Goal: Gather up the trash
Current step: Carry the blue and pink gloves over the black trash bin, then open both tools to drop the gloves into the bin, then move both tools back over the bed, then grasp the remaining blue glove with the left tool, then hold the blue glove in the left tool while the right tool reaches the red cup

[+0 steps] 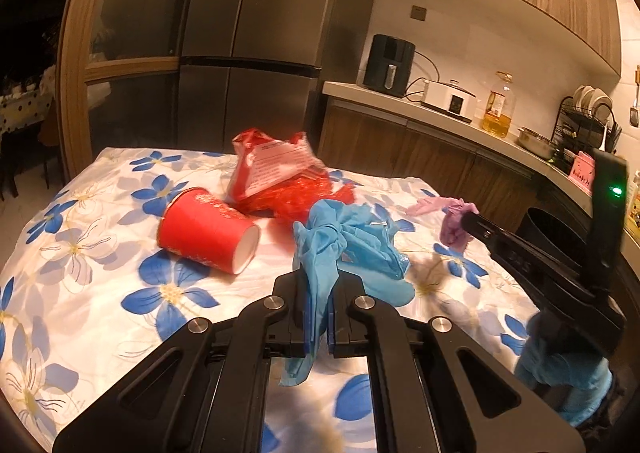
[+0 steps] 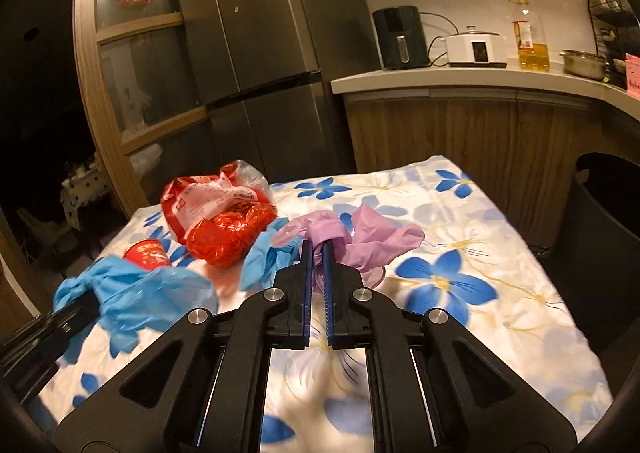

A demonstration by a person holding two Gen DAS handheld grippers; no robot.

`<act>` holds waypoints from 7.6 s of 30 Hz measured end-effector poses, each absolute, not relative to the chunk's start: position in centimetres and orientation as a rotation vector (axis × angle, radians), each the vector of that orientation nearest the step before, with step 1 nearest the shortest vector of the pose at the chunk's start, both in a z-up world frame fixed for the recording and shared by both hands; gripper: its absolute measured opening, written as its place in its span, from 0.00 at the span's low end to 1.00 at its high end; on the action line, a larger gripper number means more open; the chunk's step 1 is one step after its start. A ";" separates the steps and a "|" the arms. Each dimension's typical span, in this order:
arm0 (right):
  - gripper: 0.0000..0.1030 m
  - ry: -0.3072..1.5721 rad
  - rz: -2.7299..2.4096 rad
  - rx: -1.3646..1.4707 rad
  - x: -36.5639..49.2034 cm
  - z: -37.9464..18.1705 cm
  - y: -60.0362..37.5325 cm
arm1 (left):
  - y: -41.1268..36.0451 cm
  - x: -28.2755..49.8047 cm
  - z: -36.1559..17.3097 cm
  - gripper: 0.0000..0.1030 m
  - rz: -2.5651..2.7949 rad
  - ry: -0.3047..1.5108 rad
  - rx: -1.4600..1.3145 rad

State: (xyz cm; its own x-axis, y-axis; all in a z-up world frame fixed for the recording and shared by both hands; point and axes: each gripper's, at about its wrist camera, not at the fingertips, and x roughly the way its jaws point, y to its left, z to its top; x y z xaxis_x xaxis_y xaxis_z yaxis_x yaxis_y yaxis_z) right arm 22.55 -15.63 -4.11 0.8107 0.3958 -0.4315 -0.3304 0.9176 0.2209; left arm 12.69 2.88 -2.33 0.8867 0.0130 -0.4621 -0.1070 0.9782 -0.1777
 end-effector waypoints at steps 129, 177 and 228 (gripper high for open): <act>0.77 0.348 -0.132 0.201 19.1 -2.4 -35.7 | -9.6 22.7 -4.0 0.94 0.135 0.437 -0.027; 0.77 0.400 0.082 0.170 19.7 -3.2 -24.3 | -3.0 17.6 -5.8 0.03 -0.004 0.580 -0.138; 0.62 0.674 0.765 -0.165 25.7 -8.4 7.9 | 14.7 8.2 -4.0 0.03 0.313 0.485 -0.278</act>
State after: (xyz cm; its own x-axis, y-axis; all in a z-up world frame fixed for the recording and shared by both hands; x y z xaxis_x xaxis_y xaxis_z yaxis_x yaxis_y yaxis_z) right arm 25.65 7.88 -8.40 0.5246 0.5851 -0.6184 -0.6869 0.7200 0.0985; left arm 8.18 14.69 -4.00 0.8389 0.2267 -0.4948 -0.3571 0.9154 -0.1860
